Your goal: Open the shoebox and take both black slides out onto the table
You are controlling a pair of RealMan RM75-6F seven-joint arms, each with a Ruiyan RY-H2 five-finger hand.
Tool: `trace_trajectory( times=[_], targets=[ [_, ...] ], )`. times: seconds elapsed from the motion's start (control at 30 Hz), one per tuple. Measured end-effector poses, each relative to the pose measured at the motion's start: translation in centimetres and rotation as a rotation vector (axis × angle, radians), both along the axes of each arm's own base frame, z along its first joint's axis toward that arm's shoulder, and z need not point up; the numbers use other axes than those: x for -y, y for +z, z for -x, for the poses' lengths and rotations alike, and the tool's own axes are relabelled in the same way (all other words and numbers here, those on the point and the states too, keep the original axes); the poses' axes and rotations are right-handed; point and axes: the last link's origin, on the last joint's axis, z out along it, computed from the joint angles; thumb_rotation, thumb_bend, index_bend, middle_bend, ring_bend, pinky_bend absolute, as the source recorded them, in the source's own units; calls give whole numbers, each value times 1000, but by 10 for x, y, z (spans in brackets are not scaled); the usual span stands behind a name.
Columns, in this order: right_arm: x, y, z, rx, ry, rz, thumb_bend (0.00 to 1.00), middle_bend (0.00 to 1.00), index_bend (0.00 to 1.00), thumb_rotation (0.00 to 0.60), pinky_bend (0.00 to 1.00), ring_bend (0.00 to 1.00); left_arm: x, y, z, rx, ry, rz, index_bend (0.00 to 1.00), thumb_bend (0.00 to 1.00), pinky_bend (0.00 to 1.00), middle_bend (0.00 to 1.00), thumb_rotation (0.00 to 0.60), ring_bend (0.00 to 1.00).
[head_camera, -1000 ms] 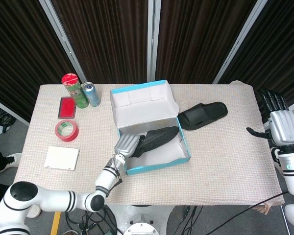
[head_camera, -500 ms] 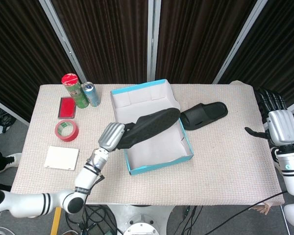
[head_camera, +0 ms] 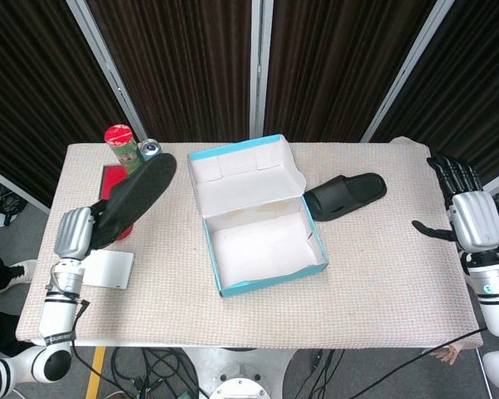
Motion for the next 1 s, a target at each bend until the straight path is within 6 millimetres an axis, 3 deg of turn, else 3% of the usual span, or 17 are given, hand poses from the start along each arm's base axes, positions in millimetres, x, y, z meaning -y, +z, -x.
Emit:
trace_trajectory(
  times=[0.1, 0.27, 0.47, 0.57, 0.67, 0.83, 1.0],
  targets=[
    [-1, -1, 0, 2, 5, -1, 0, 0, 0, 600, 0, 0, 9, -5, 21, -36, 77, 10, 571, 483, 945, 660, 600, 697],
    [-4, 0, 2, 0, 5, 1, 0, 0, 0, 600, 0, 0, 18, -15, 31, -74, 126, 21, 570, 482, 944, 656, 600, 697],
    [-6, 1, 5, 0, -5, 4, 0, 0, 0, 600, 0, 0, 27, -32, 24, -91, 95, 91, 558, 457, 937, 641, 600, 672],
    [-7, 2, 6, 1, -8, 8, 0, 0, 0, 600, 0, 0, 28, -46, 12, -92, 59, 132, 500, 306, 888, 602, 600, 618],
    [-9, 4, 7, 4, -11, 13, 0, 0, 0, 600, 0, 0, 26, -54, 2, -96, 25, 147, 334, 145, 632, 461, 600, 423],
    [-14, 4, 12, 7, -26, 12, 0, 0, 0, 600, 0, 0, 24, -62, -7, -126, 11, 203, 106, 29, 279, 149, 600, 58],
    [-26, 1, 21, 12, -52, -3, 1, 0, 0, 600, 0, 0, 26, -52, -9, -114, 3, 176, 87, 11, 217, 110, 600, 26]
  ],
)
